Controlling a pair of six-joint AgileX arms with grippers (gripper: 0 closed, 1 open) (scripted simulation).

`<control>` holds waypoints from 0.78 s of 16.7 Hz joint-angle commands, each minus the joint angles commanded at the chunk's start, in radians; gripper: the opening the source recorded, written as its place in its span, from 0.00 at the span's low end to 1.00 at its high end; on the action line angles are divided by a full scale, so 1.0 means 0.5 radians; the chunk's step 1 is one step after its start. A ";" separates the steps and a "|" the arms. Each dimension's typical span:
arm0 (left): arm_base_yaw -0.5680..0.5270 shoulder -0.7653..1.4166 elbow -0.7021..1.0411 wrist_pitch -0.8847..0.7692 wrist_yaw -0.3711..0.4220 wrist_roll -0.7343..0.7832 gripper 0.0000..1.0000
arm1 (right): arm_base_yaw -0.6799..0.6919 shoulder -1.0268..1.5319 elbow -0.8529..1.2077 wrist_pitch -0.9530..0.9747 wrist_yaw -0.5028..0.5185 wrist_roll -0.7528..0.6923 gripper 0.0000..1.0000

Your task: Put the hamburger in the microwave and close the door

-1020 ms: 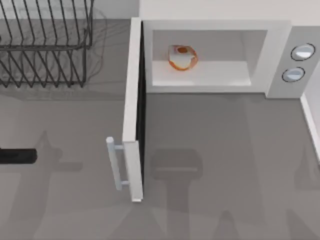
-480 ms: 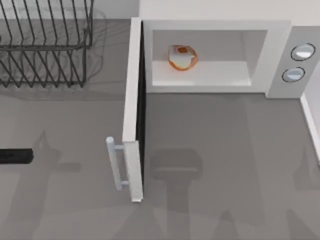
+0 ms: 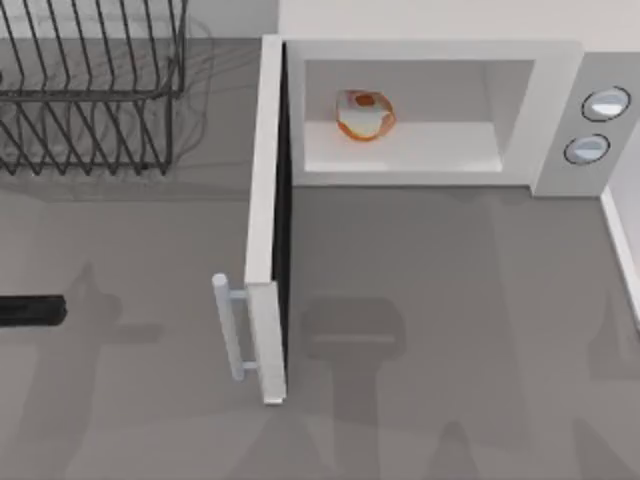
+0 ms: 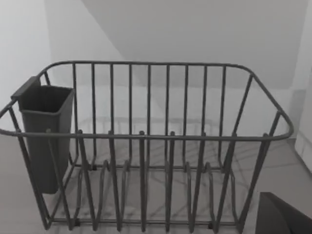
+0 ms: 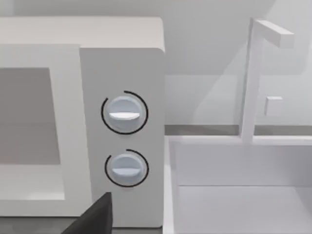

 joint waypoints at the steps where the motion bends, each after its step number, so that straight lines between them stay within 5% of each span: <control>1: -0.032 0.068 0.067 -0.067 -0.022 -0.043 0.00 | 0.000 0.000 0.000 0.000 0.000 0.000 1.00; 13: -0.559 1.415 1.164 -1.353 -0.200 -0.763 0.00 | 0.000 0.000 0.000 0.000 0.000 0.000 1.00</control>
